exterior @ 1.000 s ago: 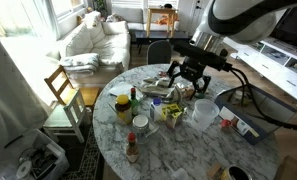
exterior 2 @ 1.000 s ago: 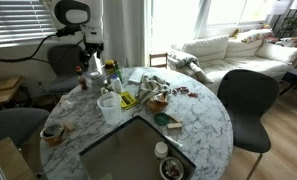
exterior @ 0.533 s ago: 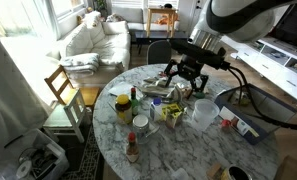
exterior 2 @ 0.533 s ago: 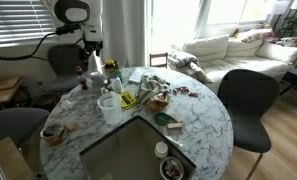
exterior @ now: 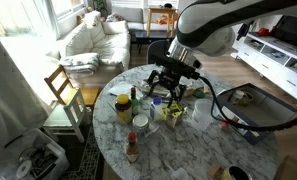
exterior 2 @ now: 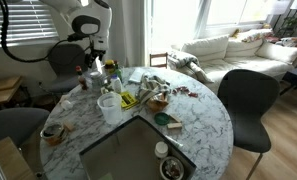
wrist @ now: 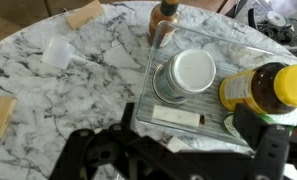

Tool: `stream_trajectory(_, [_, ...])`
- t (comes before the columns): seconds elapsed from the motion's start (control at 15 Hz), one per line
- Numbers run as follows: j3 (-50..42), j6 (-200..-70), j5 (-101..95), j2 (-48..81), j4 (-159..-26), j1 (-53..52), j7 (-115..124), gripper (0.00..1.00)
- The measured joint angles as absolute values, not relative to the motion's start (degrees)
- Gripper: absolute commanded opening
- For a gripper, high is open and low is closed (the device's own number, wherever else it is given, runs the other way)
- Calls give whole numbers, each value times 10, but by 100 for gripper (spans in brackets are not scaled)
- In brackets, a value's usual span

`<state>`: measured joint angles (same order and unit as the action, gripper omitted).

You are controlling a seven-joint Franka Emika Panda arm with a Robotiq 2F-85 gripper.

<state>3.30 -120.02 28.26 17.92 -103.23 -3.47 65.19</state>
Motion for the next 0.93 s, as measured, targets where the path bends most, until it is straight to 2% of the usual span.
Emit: stream_trajectory(0.93, [45, -1186, 281, 359, -870, -59, 656, 100])
